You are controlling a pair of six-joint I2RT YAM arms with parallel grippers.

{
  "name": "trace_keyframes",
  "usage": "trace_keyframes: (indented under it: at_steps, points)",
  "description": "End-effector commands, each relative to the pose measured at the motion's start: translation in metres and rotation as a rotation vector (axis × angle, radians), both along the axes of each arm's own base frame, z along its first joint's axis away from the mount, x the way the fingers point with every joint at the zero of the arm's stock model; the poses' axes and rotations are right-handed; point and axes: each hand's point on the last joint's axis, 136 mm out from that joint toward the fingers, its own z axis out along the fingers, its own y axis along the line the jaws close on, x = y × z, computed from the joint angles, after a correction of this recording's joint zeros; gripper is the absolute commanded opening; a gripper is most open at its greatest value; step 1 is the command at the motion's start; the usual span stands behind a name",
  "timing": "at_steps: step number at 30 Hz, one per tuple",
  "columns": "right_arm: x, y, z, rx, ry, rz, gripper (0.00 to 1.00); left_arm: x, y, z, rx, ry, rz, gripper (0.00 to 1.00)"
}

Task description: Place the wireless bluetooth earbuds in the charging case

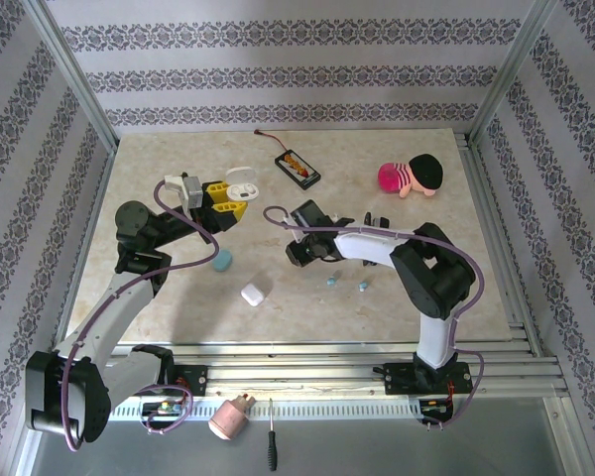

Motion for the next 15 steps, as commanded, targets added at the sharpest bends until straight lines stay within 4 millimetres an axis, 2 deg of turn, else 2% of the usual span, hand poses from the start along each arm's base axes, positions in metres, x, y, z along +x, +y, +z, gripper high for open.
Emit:
trace_keyframes:
  at_steps: [1,3,7,13,15]
  points:
    - [-0.031,-0.002,0.0,0.021,0.077,0.122,0.27,-0.004,-0.005,0.012,0.009,-0.043,-0.024,0.26]
    - [-0.037,-0.004,-0.005,0.021,0.113,0.132,0.27,-0.002,-0.005,0.009,0.011,-0.034,-0.029,0.26]
    - [-0.032,-0.008,-0.009,0.004,0.112,0.095,0.27,0.0,-0.007,0.01,0.008,-0.029,-0.039,0.26]
    - [-0.018,-0.016,0.018,0.028,0.07,-0.035,0.45,-0.001,-0.006,0.011,-0.002,-0.027,-0.043,0.27]
    - [-0.02,-0.017,0.029,0.074,0.074,-0.092,0.5,-0.002,-0.006,0.01,0.002,-0.031,-0.043,0.27]
